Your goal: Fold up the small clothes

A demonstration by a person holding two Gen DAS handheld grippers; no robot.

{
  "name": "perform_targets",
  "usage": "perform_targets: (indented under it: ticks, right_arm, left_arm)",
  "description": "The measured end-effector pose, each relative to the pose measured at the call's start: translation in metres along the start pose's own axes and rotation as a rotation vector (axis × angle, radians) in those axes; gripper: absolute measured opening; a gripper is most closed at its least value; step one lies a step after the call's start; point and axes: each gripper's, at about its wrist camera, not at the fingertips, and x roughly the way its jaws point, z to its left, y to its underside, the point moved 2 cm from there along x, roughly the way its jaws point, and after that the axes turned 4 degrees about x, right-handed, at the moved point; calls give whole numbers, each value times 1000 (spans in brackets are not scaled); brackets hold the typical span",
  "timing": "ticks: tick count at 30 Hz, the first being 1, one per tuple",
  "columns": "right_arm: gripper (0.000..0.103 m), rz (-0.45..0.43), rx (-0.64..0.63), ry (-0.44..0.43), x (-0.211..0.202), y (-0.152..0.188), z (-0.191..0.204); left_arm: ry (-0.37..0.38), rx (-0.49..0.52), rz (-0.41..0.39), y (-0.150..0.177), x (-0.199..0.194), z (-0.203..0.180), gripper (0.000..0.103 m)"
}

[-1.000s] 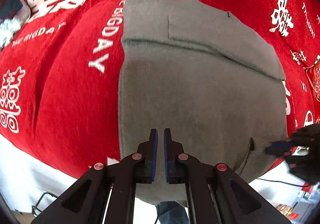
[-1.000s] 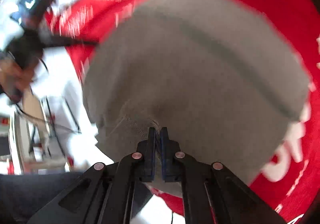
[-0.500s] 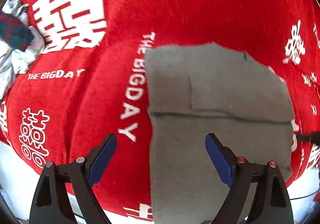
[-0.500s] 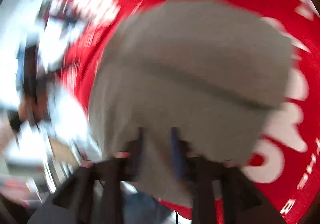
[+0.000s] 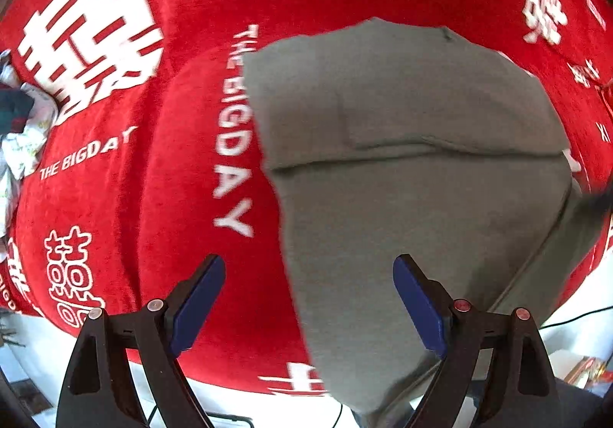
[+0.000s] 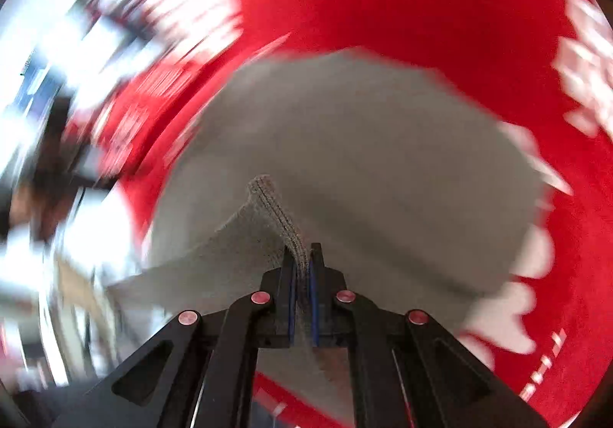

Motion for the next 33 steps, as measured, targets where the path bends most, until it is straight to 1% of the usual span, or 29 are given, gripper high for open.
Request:
perform_targets:
  ticks: [1, 2, 3, 4, 5, 7, 9, 10, 12, 15, 17, 18, 19, 20, 21, 22, 23, 24, 26, 29, 31, 33]
  right_arm:
    - [6, -8, 72, 21, 6, -7, -23]
    - [6, -6, 146, 41, 17, -6, -40]
    - [6, 9, 234, 41, 26, -7, -65]
    - [6, 22, 294, 35, 33, -7, -81]
    - [6, 30, 342, 29, 44, -3, -83]
    - [6, 32, 404, 0, 48, 9, -92]
    - [6, 15, 434, -17, 50, 17, -90]
    - [9, 11, 454, -33, 51, 20, -89]
    - [10, 15, 468, -28, 53, 17, -85]
    - [11, 26, 466, -23, 52, 7, -84]
    - [11, 35, 466, -20, 56, 4, -87]
    - [17, 37, 467, -21, 56, 2, -87]
    - [21, 40, 467, -19, 53, 3, -92]
    - [21, 49, 468, -15, 58, 2, -88]
    - [20, 60, 460, -7, 58, 1, -87]
    - [6, 65, 444, 5, 57, 1, -83]
    - [6, 66, 422, 18, 56, 1, -77]
    - [6, 58, 389, 30, 50, 0, -70]
    - [6, 16, 325, 33, 28, -4, -52]
    - [6, -54, 292, 7, -1, -15, -38]
    - [6, -104, 263, 9, -16, -34, -34]
    - [6, -124, 251, 27, -16, -53, -39]
  left_arm:
    - [-4, -16, -6, -2, 0, 9, 90]
    - [-6, -26, -10, -4, 0, 16, 90]
    - [-8, -37, -15, -6, 2, 23, 90]
    - [-7, -50, -23, -10, 2, 30, 90]
    - [0, -62, -28, -12, 3, 35, 90]
    - [43, -87, -33, -18, 4, 41, 90]
    - [108, -91, -39, -24, 5, 39, 90]
    - [139, -75, -40, -28, 6, 34, 90]
    - [177, -25, -35, -36, 12, 22, 90]
    - [195, 27, -9, -57, 35, 4, 90]
    - [235, 16, -4, -76, 50, -3, 90]
    - [243, 8, -3, -83, 55, -7, 90]
    - [256, 4, -3, -91, 60, -9, 90]
    - [269, 6, 2, -97, 66, -12, 90]
    - [277, 13, 25, -103, 74, -17, 84]
    - [287, 25, 48, -105, 82, -22, 71]
    - [295, 42, 72, -106, 87, -26, 22]
    - [289, 58, 84, -104, 88, -31, 10]
    - [288, 69, 14, -99, 69, -33, 9]
    - [299, 49, -59, -91, 34, -27, 9]
    - [308, 21, -108, -91, 8, -20, 9]
    - [288, 12, -151, -98, -7, -13, 9]
